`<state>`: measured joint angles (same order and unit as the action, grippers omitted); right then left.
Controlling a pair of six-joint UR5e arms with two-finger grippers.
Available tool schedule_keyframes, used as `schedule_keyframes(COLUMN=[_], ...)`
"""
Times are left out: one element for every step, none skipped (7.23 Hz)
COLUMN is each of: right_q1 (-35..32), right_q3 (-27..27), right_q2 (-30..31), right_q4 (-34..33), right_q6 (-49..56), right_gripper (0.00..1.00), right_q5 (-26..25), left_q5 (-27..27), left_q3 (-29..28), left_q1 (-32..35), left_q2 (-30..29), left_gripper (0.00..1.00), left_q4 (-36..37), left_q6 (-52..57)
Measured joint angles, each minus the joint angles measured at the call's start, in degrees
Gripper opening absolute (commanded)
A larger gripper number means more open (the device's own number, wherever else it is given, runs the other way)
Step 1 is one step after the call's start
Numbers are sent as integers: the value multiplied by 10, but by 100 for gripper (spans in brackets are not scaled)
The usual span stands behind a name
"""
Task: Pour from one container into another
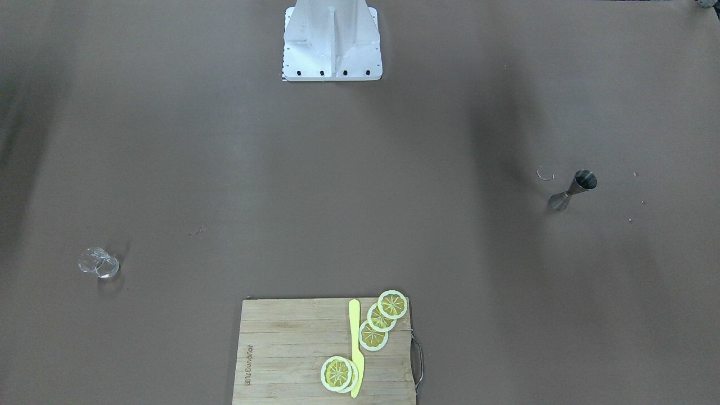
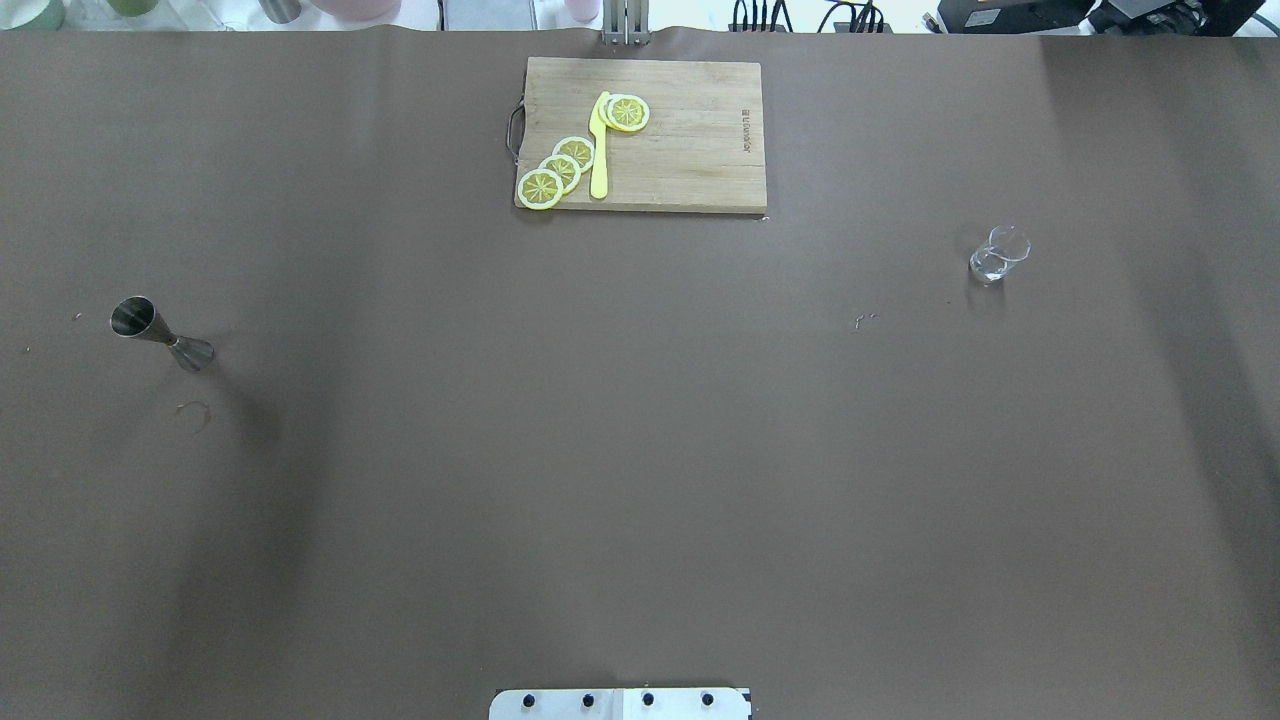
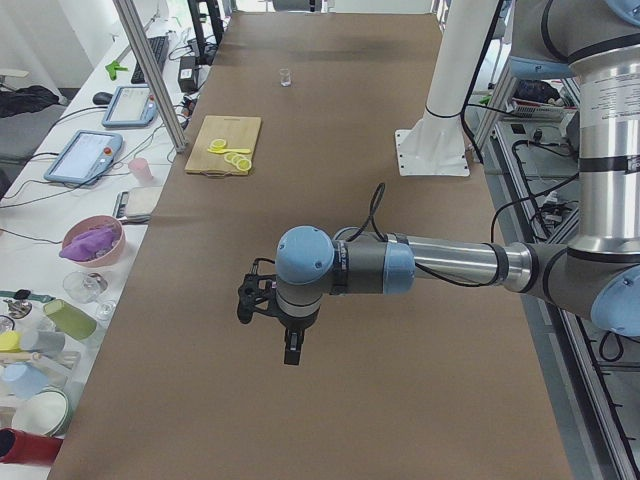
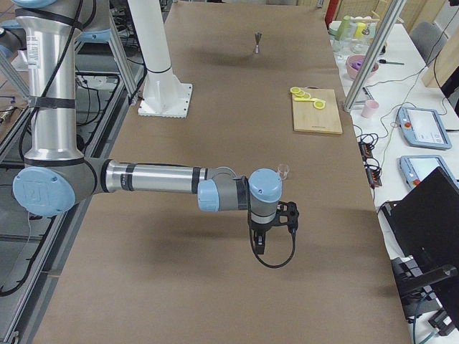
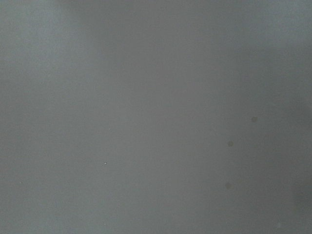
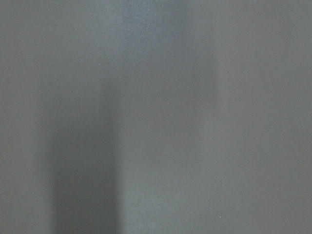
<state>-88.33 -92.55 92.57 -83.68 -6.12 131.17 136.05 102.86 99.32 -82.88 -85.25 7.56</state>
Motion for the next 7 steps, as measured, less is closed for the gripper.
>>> schedule_keyframes(right_q1=[-1,-1,-2,-2,-2,-2,-2], right_q3=[-7,-17,-23,-27,-33,-36,-37], right_q2=[3,4,6,7,9,14,21], right_q4=[0,0,-1,-1,-1,3,16], right_q6=[0,-1,-1,0,1,3,2], right_gripper=[100,100,100,100,100,100,100], right_q5=[0,5,11,15,21,29,33], left_q5=[0,-1,-1,0,0,0,0], left_q3=[0,1,3,5,6,7,10], left_q1=[0,0,0,1,1,1,1], left_q2=[0,0,0,1,1,1,1], left_gripper=[98,98,98,98,98,98,98], left_q4=[0,0,0,0,-1,-1,-4], left_q6=[0,0,0,0,0,0,0])
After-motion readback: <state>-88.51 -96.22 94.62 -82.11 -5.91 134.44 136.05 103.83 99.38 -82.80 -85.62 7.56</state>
